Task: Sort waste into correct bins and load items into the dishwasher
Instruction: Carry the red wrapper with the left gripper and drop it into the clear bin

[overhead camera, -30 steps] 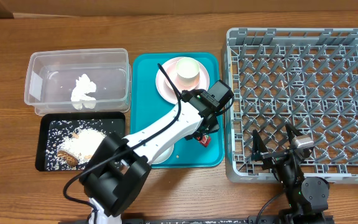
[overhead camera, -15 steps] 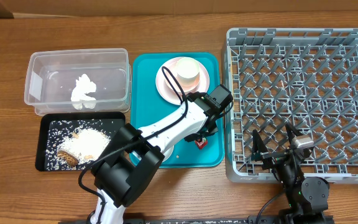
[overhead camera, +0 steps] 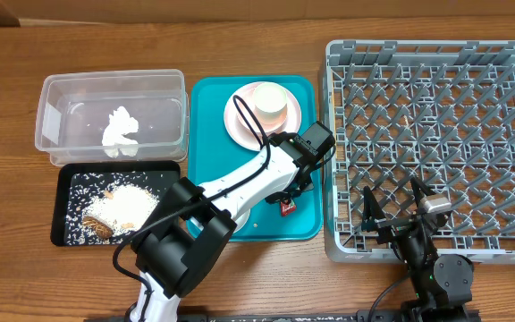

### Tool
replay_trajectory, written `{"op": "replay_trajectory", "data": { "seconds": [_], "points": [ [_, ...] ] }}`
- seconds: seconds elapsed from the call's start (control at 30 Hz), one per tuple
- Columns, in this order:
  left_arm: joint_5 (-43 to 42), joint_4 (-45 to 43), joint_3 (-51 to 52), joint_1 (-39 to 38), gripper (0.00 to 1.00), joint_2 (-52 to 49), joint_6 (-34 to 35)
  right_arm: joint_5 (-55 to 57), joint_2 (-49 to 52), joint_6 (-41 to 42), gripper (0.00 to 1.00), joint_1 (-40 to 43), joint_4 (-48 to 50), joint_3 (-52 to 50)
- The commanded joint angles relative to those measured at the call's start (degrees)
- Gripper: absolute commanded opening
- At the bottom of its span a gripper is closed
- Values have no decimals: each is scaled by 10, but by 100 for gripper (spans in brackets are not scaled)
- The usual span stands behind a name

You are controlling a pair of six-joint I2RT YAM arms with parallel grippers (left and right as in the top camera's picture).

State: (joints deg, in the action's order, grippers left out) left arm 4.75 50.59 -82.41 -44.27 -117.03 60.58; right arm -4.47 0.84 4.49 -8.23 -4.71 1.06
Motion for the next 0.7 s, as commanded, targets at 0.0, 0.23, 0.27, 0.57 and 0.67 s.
{"op": "replay_trajectory", "data": {
  "seconds": [0.0,0.23,0.27,0.57,0.67],
  "points": [
    [-3,2,3,-3,4,-5,-21,4,-7,3,100,4,3,-6],
    [7,32,-28,5,4,32,-47,4,-7,3,100,4,3,-6],
    [18,34,-31,7,4,43,-51,4,-7,3,100,4,3,-6],
    [88,51,-34,68,4,169,-54,4,-7,3,100,4,3,-6],
    [88,57,-34,121,4,197,-54,4,-7,2,100,4,3,-6]
  ]
}}
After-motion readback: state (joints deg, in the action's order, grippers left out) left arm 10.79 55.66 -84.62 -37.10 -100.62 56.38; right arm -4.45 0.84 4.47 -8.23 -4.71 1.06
